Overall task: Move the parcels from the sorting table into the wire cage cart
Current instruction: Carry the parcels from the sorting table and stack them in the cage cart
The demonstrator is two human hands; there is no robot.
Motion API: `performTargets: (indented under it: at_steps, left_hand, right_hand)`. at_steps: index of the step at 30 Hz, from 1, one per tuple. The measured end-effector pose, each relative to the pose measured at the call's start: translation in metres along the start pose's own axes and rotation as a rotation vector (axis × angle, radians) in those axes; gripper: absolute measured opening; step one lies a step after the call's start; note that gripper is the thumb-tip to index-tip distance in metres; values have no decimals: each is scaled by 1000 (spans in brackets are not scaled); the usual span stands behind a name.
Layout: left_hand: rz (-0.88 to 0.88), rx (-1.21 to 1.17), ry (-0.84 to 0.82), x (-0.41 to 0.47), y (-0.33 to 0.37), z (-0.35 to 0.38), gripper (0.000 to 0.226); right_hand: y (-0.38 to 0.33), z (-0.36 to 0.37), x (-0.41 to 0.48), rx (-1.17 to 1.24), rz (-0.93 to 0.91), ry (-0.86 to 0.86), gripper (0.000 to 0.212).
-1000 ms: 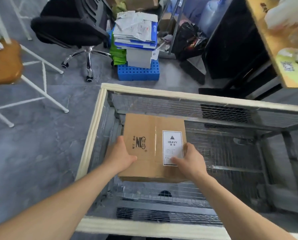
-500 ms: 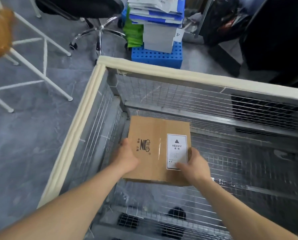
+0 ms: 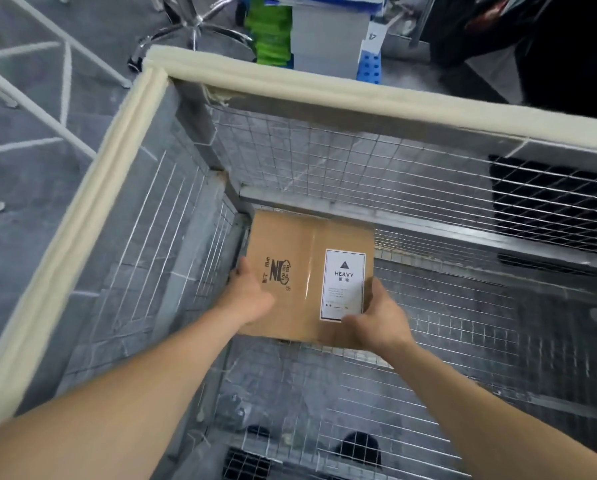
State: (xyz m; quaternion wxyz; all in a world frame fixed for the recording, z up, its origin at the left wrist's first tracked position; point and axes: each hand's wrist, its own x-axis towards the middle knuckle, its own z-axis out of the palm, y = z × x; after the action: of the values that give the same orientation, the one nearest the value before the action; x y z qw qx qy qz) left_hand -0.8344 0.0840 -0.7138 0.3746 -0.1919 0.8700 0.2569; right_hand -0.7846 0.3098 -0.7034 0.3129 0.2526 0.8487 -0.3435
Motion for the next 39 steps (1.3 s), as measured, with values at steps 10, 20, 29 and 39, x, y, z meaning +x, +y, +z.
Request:
performTargets:
  at_steps: [10, 20, 29, 39]
  left_hand:
    - [162, 77, 64, -47, 20, -24, 102]
    - [501, 519, 90, -210, 104, -88, 82]
    - [922, 724, 129, -366, 187, -117, 73]
    - [1389, 904, 69, -541, 229, -90, 67]
  right_hand:
    - [-18, -24, -35, 93, -94, -49, 65]
    - [-41, -133, -171, -208, -127, 104, 77]
    - [-35, -231, -336, -352, -55, 399, 64]
    - [23, -271, -558, -210, 315, 618, 48]
